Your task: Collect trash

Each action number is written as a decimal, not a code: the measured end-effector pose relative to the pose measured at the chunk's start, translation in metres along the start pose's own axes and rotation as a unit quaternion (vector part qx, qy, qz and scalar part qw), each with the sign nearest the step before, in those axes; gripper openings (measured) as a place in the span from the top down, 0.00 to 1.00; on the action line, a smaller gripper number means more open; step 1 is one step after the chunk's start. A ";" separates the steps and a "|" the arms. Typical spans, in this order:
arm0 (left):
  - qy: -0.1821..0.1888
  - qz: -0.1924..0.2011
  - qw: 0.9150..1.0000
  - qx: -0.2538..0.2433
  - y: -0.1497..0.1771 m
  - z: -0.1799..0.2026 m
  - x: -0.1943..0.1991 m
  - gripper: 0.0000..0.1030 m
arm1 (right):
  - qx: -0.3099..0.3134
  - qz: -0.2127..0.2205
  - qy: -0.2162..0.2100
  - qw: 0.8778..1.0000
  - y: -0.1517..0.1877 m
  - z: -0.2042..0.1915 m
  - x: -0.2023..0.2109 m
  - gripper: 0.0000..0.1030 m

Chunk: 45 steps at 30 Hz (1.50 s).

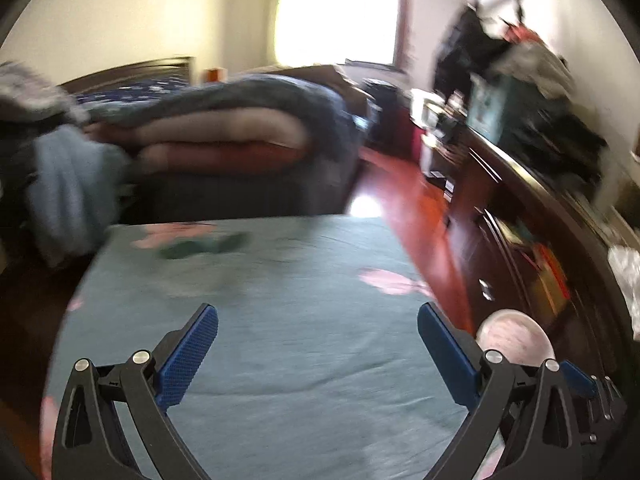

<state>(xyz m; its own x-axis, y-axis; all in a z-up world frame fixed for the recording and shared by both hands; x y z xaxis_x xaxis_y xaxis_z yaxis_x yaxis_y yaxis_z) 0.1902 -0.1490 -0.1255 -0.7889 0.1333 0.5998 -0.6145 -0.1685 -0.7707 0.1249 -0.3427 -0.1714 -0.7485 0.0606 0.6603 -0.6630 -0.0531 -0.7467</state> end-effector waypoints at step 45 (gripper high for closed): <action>-0.038 0.220 0.973 0.051 0.003 -0.115 0.269 0.03 | 0.067 0.219 0.041 0.973 -0.029 -0.119 0.247 0.03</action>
<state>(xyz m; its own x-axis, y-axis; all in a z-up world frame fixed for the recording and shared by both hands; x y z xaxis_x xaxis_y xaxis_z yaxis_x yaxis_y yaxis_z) -0.0237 -0.0016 0.0084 -0.9713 -0.0457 0.2333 -0.2107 -0.2890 -0.9339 -0.0392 -0.2076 0.0039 -0.9598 0.0815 0.2685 -0.2801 -0.2213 -0.9341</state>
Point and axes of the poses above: each gripper's, at about its wrist camera, not at the fingertips, and x roughly against the way its jaws point, z to its right, y to its underside, the point moved 1 cm from there along -x, roughly the way its jaws point, and after that the axes turned 11 degrees about x, right-handed, at the moved point
